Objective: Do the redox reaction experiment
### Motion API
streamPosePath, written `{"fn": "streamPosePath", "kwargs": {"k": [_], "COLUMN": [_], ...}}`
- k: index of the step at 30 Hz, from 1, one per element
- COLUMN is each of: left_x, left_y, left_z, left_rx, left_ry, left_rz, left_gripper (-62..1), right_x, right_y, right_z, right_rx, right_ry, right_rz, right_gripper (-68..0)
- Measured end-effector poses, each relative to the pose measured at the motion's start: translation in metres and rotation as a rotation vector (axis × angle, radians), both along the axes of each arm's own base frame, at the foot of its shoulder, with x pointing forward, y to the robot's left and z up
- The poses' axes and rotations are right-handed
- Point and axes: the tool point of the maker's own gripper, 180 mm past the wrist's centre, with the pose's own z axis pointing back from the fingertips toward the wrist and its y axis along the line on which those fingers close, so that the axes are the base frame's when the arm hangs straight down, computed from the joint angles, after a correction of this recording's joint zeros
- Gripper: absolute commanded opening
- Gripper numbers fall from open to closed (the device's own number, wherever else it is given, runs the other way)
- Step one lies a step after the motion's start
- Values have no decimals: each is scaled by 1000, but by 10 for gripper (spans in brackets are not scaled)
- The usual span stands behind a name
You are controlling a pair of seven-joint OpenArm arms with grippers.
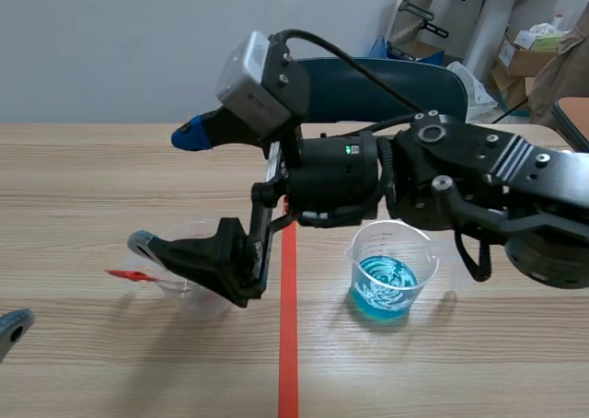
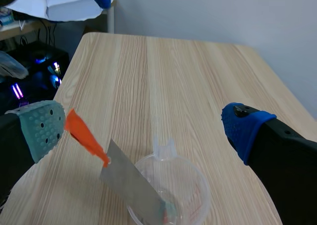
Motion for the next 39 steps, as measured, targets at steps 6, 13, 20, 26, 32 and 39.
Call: {"fn": "streamPosePath", "kwargs": {"k": [6,13,20,26,32,39], "left_x": [2,10,29,48,59,51], "left_y": [-2,-21,-22,-18,-19,-54], "left_z": [6,24,30,32,34,29], "left_rx": [0,21,102,133,139,77], "left_ry": [-19,-44,-47,-57,-65,-15], "left_rz": [-6,-27,3,-10,-21,-174], "left_gripper": [14,14,14,14,14,14], "right_x": [-14,-13,0,9,14,1], "right_y": [-24,-70,-127,-178,-228,-247], "right_z": [28,33,22,16,19,31], "right_rx": [44,46,9,-18,-48,-85], "right_ry": [-60,-35,17,39,63,86], "right_rz": [-38,-185,-387,-564,-720,-781], "right_gripper": [4,4,4,4,4,4]}}
